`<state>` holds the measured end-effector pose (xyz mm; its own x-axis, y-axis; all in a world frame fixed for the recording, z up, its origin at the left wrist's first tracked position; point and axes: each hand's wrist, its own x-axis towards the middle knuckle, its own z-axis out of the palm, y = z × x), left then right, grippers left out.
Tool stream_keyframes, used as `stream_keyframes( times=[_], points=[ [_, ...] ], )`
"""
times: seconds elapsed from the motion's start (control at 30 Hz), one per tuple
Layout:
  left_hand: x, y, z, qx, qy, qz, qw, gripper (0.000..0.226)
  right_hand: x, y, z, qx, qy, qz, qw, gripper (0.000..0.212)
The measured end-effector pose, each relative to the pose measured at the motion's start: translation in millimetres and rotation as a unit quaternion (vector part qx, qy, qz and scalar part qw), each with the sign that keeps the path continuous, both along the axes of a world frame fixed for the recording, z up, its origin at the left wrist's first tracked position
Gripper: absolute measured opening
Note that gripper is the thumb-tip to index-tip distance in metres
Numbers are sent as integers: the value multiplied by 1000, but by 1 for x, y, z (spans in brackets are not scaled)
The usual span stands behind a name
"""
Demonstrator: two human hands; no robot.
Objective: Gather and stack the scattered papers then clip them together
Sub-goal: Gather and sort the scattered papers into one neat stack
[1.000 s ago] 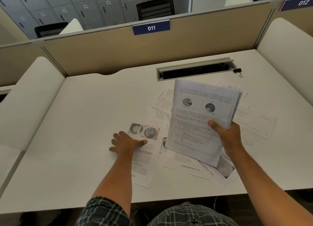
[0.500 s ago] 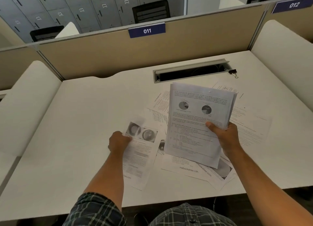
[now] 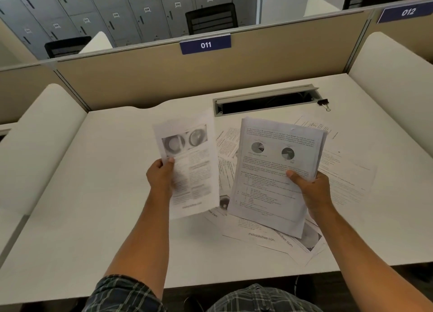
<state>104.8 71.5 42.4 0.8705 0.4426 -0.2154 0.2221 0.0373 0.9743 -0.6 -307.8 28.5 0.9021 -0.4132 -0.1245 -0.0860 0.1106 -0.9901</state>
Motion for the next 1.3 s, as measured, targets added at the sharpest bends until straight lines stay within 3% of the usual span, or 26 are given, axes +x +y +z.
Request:
stream_keyframes(
  times=[0.23, 0.37, 0.53, 0.6, 0.7, 0.73, 0.83, 0.9, 1.03, 1.13, 1.2, 1.3],
  points=[
    [-1, -56, 22, -148, 7, -198, 969, 35, 7, 8, 4, -8, -11, 23, 1000, 25],
    [-8, -91, 22, -119, 14, -270, 955, 58, 8, 13, 10, -3, -27, 49, 998, 32],
    [-17, -109, 18, -70, 29, -307, 949, 70, 6, 17, 14, -5, -37, 79, 996, 15],
    [-21, -110, 14, -98, 32, -347, 932, 67, 6, 19, 18, -7, -49, 81, 996, 18],
    [-27, -107, 11, -117, 60, -406, 904, 49, 6, 21, 20, -6, -64, 88, 994, 7],
    [-29, -106, 12, -109, 61, -400, 908, 46, 5, 23, 21, 10, -75, 90, 993, 9],
    [-30, -107, 17, -80, 32, -315, 945, 41, 2, 30, 29, 76, -114, 122, 983, 43],
    [-28, -106, 23, -81, 1, -271, 959, 39, 2, 37, 35, 43, -114, 162, 979, 57],
    [-29, -106, 41, -87, -61, -271, 957, 36, 9, 50, 44, -9, -102, 151, 983, 33],
    [-31, -100, 52, -78, -105, -315, 940, 37, 8, 53, 48, -6, -160, 146, 976, 46],
    [-32, -95, 54, -69, -122, -341, 930, 41, 6, 52, 50, 15, -195, 162, 967, 43],
    [-37, -90, 47, -49, -100, -369, 923, 46, 5, 45, 38, 15, -180, 194, 964, 41]
  ],
)
